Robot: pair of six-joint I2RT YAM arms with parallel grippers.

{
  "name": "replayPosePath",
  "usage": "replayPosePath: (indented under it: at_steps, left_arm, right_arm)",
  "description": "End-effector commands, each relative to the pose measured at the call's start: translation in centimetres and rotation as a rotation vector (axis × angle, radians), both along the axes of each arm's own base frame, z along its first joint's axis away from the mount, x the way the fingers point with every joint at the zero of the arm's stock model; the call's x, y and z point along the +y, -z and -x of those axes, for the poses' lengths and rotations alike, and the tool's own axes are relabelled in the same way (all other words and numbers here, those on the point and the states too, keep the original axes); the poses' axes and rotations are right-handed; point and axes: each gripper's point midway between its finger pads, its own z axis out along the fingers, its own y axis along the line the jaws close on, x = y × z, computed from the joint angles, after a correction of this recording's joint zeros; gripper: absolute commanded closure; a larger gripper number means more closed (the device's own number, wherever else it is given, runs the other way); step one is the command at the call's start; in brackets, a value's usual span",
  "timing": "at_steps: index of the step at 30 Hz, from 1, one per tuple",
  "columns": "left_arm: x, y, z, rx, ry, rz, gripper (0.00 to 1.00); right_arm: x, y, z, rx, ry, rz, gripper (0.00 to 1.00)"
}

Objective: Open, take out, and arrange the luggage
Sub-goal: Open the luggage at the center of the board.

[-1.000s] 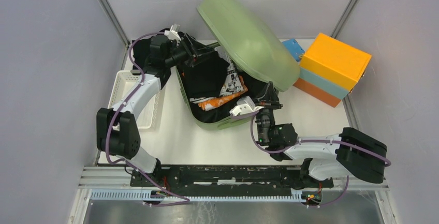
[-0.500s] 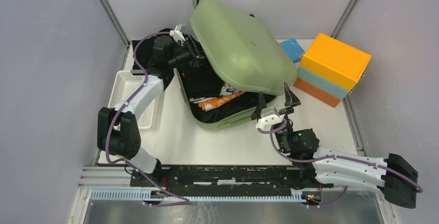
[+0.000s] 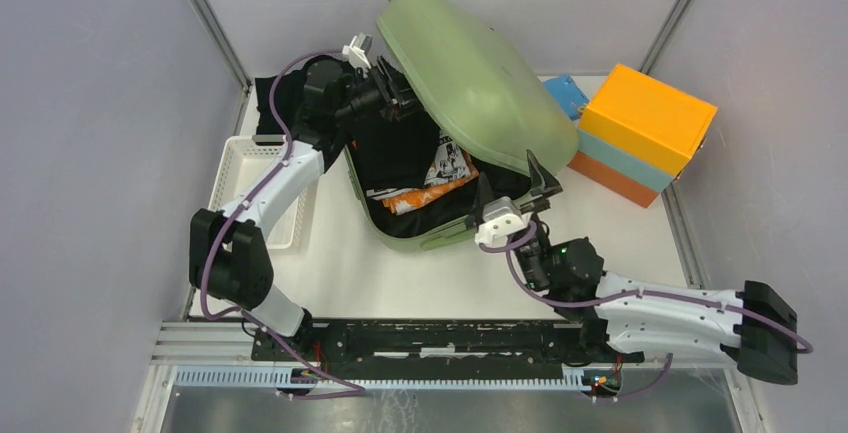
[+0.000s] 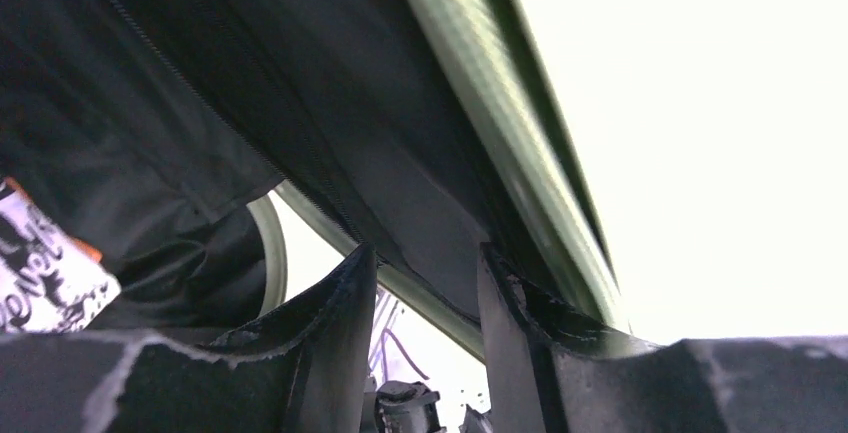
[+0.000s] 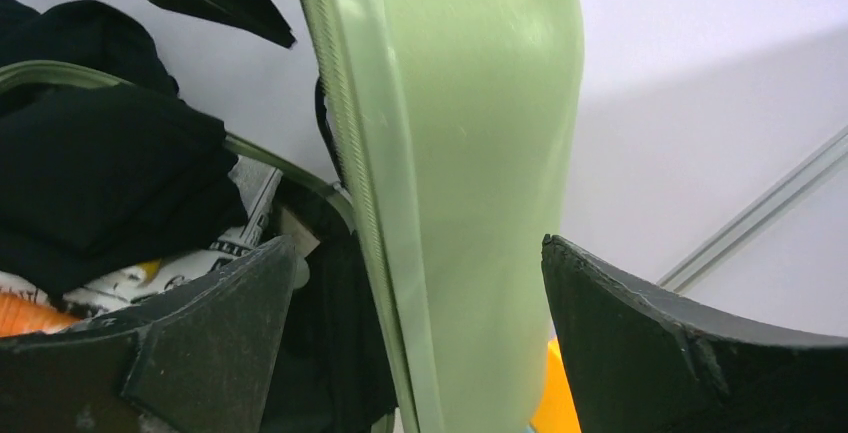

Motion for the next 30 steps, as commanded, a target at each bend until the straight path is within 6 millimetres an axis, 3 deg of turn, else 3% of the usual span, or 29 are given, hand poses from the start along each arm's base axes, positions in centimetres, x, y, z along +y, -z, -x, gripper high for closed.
replayPosePath:
  at_steps: [1, 6, 12, 17, 24, 30]
  left_arm:
    - [-0.8, -6.6, 1.2, -0.160, 0.038, 0.087, 0.51]
    - [-1.3, -6.7, 0.8, -0.156, 0.042, 0.092, 0.51]
    - [-1.6, -7.2, 0.3, -0.159, 0.046, 0.099, 0.51]
    - [-1.7, -7.1, 0.1, -0.157, 0.050, 0.098, 0.51]
    - [-1.8, -6.4, -0.2, -0.148, 0.048, 0.088, 0.51]
    - [-1.9, -5.9, -0.6, -0.136, 0.044, 0.083, 0.51]
  right_arm:
    - [-0.5, -4.6, 0.3, -0.085, 0.141, -0.036, 0.02]
    - [-0.9, -7.5, 1.0, -0.189, 0.307, -0.067, 0.05]
    - [0.3, -9.5, 1.4, -0.287, 0.439, -0.063, 0.18]
    - [0.1, -9.9, 1.0, -0.282, 0.474, -0.060, 0.32]
    - [-2.0, -9.9, -0.4, -0.254, 0.525, -0.065, 0.32]
    - [-2.4, -9.7, -1.9, -0.240, 0.533, -0.083, 0.32]
